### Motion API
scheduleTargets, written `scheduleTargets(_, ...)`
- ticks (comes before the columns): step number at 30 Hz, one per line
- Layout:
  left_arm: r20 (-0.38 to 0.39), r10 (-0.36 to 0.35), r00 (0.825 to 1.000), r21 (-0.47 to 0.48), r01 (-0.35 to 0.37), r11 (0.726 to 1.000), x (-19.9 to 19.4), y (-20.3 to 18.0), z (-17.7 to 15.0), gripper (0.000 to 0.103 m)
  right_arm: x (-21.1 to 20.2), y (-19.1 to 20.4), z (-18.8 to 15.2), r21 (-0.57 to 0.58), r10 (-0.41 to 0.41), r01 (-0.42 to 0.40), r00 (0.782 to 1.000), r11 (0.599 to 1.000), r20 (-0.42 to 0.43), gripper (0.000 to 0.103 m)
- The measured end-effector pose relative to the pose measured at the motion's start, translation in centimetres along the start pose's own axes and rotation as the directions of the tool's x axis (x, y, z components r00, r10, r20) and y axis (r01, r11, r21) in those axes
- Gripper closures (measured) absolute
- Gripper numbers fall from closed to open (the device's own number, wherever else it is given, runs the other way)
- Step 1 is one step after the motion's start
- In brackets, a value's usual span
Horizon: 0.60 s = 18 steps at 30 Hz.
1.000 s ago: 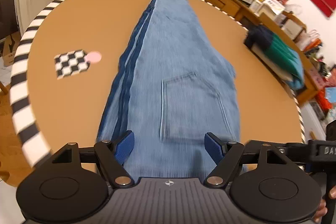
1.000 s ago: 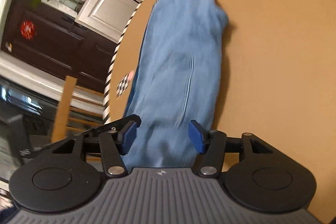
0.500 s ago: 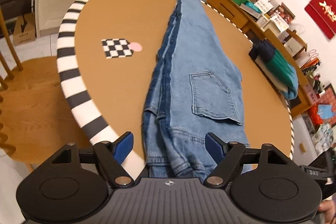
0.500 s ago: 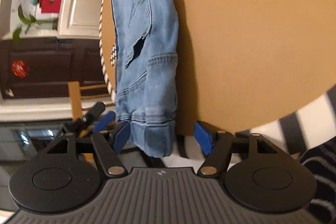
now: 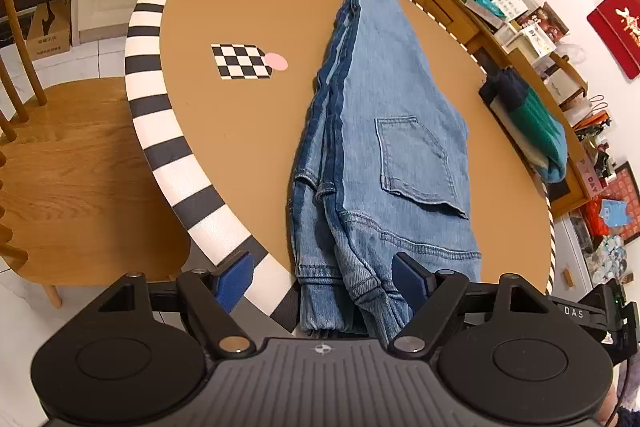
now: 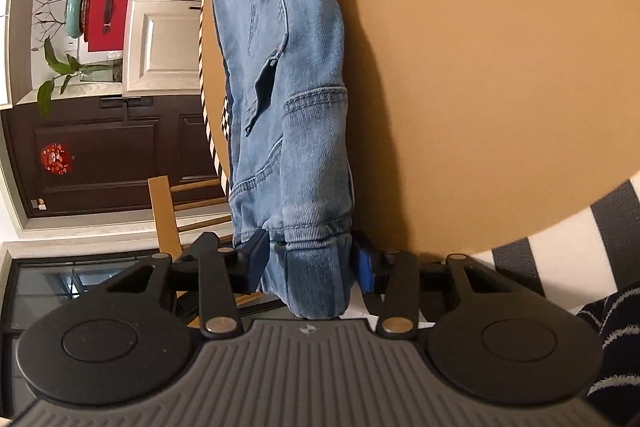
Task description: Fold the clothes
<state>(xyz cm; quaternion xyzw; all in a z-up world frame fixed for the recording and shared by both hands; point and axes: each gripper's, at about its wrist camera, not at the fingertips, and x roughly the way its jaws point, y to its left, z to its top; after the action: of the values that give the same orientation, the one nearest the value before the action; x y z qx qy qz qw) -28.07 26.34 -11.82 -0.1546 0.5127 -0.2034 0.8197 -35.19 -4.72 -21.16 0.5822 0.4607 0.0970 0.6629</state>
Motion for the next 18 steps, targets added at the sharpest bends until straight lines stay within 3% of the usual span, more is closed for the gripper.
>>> scheduleTargets(2,-0.005,-0.001,1.000,0.002,0.001,1.000,0.1,0.0,0.0,0.024,-0.2,0.0,-0.1,-0.022,-0.002,0.002,1.000,1.000,0.006,0.058)
scheduleTargets(3,-0.010,-0.004,1.000,0.002,0.004,1.000,0.2,0.0,0.0,0.024,-0.3,0.1,-0.2,-0.041,-0.014,0.015,1.000,0.999,0.009,0.067)
scheduleTargets(5,-0.020,-0.013,1.000,-0.009,0.013,1.000,0.3,0.2,-0.1,0.022,-0.3,0.2,-0.4,-0.072,-0.044,0.045,0.999,0.996,0.016,0.077)
scheduleTargets(9,-0.064,-0.081,0.995,-0.106,0.074,0.992,0.9,1.0,0.0,0.021,-0.9,-0.1,-0.2,0.010,0.057,-0.057,0.998,0.998,-0.001,0.081)
scheduleTargets(16,-0.082,-0.241,0.967,-0.320,0.204,0.925,2.1,3.0,-0.2,0.017,-1.7,1.3,0.7,0.076,0.200,-0.199,0.980,0.977,-0.010,0.082)
scheduleTargets(18,-0.075,-0.292,0.953,-0.371,0.245,0.896,2.4,3.4,-0.4,0.016,-1.7,1.6,1.0,0.095,0.217,-0.215,0.976,0.972,-0.015,0.082)
